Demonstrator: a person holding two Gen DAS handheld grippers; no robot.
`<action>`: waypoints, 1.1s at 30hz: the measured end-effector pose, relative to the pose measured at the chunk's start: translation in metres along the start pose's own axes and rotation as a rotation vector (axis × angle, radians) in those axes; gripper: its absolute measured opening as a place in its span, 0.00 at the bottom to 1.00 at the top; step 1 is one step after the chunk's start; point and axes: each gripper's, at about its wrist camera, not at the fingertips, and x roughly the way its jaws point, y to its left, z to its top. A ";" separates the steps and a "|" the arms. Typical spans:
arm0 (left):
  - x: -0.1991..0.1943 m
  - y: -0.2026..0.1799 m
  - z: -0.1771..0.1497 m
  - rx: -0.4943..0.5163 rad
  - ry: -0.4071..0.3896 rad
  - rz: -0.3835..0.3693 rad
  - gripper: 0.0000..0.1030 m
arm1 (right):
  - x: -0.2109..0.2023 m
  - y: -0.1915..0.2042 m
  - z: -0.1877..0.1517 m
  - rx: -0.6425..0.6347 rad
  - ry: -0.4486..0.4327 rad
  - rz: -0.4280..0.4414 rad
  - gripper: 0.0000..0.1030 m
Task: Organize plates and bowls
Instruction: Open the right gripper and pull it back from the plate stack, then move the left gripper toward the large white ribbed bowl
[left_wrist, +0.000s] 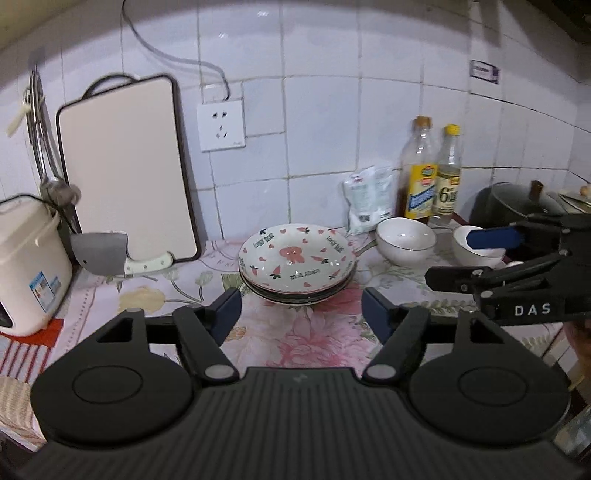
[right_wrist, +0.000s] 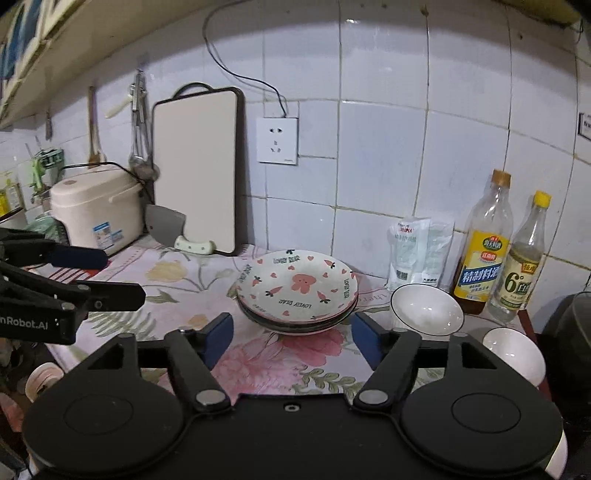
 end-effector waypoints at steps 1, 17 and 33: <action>-0.008 -0.004 -0.001 0.009 -0.003 0.000 0.72 | -0.008 0.002 -0.001 -0.008 -0.002 0.004 0.80; -0.061 -0.046 -0.036 0.063 -0.003 -0.031 0.90 | -0.087 0.003 -0.040 -0.065 -0.005 0.042 0.88; -0.031 -0.086 -0.052 0.081 0.062 -0.112 0.94 | -0.126 -0.038 -0.101 -0.074 -0.033 -0.003 0.91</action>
